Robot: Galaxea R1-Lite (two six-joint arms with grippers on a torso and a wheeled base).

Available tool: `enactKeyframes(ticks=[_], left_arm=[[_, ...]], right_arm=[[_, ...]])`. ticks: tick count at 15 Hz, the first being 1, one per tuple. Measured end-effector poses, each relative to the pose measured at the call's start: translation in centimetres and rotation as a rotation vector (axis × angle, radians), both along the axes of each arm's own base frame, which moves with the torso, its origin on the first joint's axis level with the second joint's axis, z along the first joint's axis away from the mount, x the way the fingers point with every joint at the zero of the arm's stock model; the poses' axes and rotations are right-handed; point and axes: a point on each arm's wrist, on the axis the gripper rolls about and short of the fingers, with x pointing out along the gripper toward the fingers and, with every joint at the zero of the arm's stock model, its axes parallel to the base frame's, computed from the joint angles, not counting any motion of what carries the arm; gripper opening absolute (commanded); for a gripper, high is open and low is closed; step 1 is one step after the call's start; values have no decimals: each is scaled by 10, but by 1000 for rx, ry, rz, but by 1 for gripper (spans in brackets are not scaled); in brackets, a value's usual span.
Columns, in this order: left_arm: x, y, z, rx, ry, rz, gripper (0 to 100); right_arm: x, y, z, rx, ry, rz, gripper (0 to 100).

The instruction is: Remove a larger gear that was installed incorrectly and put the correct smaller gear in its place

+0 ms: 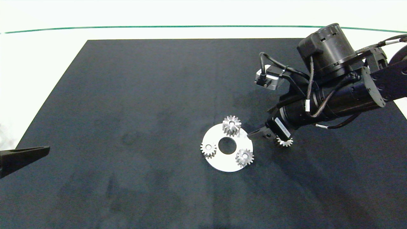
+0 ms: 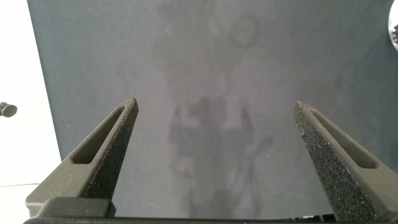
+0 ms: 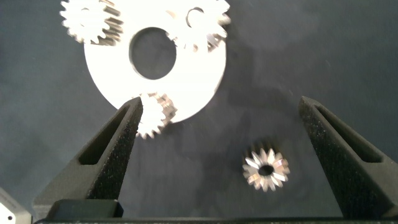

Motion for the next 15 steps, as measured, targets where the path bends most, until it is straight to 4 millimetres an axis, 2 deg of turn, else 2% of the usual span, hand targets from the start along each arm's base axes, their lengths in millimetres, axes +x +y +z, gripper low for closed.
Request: enactKeyframes(ticks=[8,15], left_arm=[[0,0,0,-2,-5,5,100],[-1,0,1,-5,-9,3,100]], right_arm=[[33,32,-13,-130,-50,57,100],[49,56,-21,-130,-74,73,100]])
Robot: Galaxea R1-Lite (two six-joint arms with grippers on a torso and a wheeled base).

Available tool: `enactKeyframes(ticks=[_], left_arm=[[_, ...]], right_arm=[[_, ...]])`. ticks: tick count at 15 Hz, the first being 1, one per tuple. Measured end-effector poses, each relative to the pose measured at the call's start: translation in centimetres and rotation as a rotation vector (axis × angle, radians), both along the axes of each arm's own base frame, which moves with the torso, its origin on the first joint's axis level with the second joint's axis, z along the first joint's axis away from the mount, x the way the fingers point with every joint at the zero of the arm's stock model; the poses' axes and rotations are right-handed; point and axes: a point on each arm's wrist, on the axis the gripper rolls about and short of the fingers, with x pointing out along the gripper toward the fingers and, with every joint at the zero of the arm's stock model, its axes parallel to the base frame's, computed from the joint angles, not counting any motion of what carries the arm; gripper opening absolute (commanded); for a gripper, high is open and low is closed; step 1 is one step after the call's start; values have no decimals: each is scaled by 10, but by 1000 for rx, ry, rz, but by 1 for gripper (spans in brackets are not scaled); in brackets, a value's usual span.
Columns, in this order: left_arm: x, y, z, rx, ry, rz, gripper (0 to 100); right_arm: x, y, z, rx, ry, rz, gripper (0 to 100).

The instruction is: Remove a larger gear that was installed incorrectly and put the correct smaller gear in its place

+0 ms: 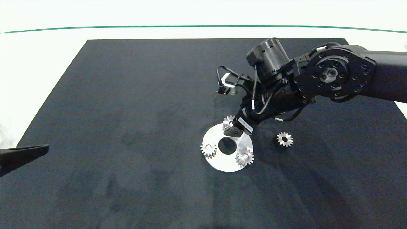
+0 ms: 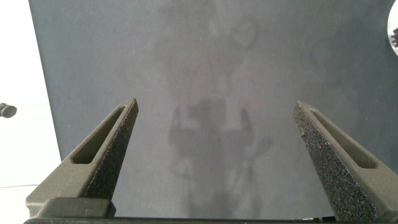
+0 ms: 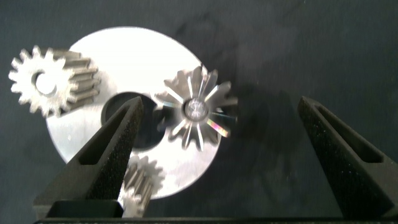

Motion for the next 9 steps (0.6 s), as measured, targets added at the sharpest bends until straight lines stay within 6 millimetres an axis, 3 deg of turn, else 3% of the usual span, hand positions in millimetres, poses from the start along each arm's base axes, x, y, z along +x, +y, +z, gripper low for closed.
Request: enactKeyframes(ticks=[5,9], left_arm=[[-1,0,0,-1,-4,0,100],[-2,0,1,-1,-8,1,100]], right_arm=[[3,8,-8,-9,11,12,100],[4,12,-11,-28,10,3,93]])
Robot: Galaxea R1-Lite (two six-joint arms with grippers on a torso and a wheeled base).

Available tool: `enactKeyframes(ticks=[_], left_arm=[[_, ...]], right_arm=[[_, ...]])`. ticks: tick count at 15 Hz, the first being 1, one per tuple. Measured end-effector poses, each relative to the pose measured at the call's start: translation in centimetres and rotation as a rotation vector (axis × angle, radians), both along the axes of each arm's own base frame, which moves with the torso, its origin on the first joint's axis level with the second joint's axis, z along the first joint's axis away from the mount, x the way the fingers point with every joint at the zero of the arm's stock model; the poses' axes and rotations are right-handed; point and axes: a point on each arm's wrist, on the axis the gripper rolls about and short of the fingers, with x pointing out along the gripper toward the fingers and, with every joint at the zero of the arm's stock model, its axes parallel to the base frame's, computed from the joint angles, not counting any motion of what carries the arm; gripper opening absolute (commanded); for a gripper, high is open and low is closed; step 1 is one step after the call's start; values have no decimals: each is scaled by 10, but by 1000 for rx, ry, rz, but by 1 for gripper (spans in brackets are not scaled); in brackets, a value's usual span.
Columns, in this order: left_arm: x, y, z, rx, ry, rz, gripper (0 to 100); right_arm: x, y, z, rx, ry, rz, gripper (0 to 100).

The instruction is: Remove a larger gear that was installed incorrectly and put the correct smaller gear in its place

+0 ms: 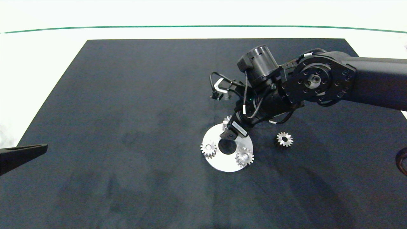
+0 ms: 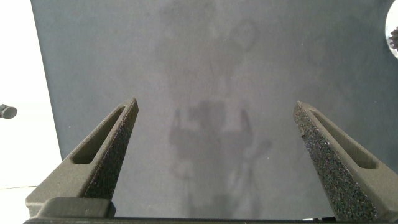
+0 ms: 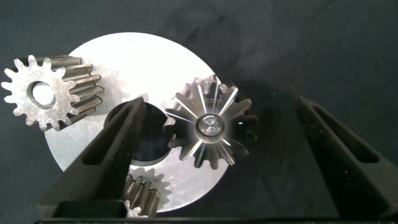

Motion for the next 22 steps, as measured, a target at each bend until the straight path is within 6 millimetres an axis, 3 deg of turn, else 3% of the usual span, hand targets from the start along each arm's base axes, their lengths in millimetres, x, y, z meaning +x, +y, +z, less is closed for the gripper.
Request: enactKeyframes(ticks=[22], left_arm=[[0,0,-1,2,4,-2,100]], right_arm=[[1,5,-7,-4,19,3,49]])
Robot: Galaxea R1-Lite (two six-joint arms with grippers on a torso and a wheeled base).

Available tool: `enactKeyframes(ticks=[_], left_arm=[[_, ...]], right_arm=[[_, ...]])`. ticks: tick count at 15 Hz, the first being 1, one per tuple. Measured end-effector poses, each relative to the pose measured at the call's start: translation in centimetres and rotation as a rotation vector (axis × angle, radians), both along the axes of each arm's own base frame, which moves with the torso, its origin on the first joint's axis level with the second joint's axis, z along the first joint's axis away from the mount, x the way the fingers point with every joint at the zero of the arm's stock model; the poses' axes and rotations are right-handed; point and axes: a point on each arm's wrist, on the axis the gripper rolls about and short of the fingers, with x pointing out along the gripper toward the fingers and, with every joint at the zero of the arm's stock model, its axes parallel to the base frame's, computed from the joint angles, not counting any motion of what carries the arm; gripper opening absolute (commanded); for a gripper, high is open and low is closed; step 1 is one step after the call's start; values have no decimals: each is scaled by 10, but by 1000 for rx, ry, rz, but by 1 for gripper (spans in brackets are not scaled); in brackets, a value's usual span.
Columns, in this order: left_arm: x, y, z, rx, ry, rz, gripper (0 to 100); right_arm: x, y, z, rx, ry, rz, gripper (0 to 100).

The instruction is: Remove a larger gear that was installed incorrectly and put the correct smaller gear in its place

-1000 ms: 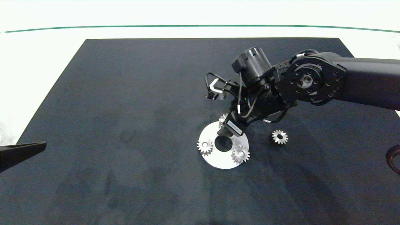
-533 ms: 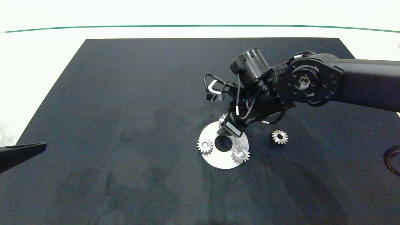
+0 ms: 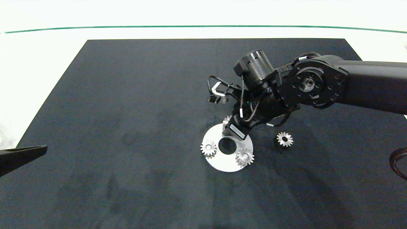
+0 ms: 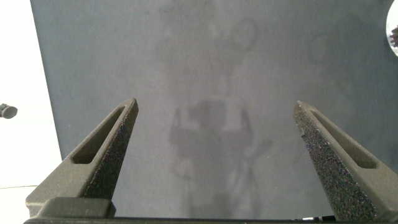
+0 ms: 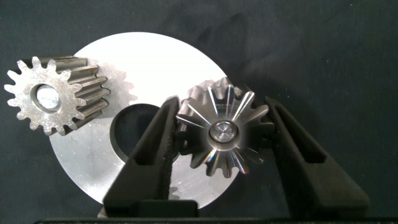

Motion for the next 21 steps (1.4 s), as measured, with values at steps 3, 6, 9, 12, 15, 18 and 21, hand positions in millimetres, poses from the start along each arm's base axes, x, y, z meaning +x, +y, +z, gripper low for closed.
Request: enactKeyframes(ticks=[3,6,9,12,15,18,21], left_arm=[[0,0,-1,0,3,1,100],[0,0,-1,0,4,1,100],[0,0,-1,1,4,0,100],[0,0,-1,0,3,1,100],[0,0,-1,0,3,4,100],[0,1,-1,1,3,14,100],[0,1,-1,0,4,16,100]], right_arm=[[1,1,-2,11,11,-17,43],[1,1,-3,8,12,-17,37],[0,2,-3,7,11,-14,34],[-5,7,-2,6,9,5,34],[-10,11,1,11,5,22,34],[-14,11,7,22,-6,30,34],[-18,8,17,39,-29,28,34]])
